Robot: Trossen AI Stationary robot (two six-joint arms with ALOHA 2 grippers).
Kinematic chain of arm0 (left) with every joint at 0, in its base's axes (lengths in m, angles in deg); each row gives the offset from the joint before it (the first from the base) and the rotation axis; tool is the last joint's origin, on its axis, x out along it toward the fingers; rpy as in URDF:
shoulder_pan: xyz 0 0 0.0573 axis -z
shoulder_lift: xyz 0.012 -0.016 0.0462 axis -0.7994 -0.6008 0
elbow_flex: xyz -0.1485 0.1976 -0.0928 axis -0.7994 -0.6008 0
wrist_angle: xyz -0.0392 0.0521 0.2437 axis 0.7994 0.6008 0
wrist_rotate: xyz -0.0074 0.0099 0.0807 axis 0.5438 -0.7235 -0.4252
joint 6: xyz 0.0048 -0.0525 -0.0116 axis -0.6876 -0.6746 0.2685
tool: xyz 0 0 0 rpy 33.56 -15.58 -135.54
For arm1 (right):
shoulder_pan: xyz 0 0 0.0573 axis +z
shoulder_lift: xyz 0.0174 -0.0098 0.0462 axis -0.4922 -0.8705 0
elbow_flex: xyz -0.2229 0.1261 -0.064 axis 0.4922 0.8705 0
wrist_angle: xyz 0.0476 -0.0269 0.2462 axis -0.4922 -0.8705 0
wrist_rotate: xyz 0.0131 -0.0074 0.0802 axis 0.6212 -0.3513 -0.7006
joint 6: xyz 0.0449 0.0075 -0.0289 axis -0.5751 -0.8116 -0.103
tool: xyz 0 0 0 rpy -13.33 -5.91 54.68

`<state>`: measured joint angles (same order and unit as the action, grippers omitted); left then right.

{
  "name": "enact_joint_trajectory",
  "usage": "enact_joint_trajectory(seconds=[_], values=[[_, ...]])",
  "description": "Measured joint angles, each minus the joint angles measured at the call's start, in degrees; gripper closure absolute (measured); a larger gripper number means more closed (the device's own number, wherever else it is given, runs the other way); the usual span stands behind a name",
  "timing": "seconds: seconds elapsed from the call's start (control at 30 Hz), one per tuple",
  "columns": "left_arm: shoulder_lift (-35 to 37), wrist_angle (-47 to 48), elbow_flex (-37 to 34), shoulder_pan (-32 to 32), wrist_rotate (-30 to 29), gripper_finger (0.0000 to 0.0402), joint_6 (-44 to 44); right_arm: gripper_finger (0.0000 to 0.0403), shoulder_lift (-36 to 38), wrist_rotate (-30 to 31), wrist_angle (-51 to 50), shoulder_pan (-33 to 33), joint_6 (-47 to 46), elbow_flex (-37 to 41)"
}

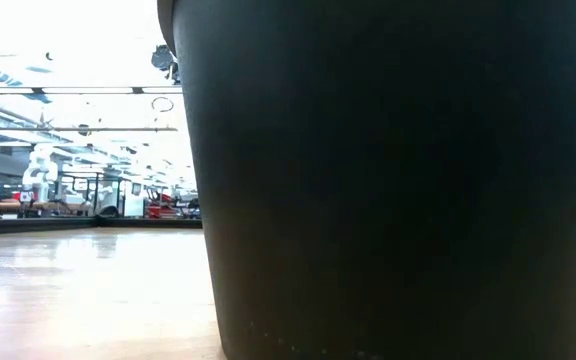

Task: Pick and placing Produce into tupperware
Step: Put the orange tomato into the transparent bin

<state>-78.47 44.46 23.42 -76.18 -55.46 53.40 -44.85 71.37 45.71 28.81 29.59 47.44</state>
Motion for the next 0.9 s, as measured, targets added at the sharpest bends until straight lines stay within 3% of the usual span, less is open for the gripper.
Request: enact_joint_trajectory(seconds=[0.3, 0.6, 0.9], values=[[8.76, -1.91, -10.5, 0.0, 0.25, 0.0137, -4.27, 0.0403, 0.01, 0.0, -0.24, 0.01, 0.0, 0.0], [20.2, -16.4, -22.93, 0.0, 0.69, 0.0137, -9.71, 0.0403, -0.01, -0.01, -0.24, 0.0, 0.0, 0.0], [27.81, -30.24, -33.44, 0.02, -4.59, 0.0137, -18.66, 0.0403, -0.01, -0.02, -0.21, 0.01, 0.0, 0.0]])
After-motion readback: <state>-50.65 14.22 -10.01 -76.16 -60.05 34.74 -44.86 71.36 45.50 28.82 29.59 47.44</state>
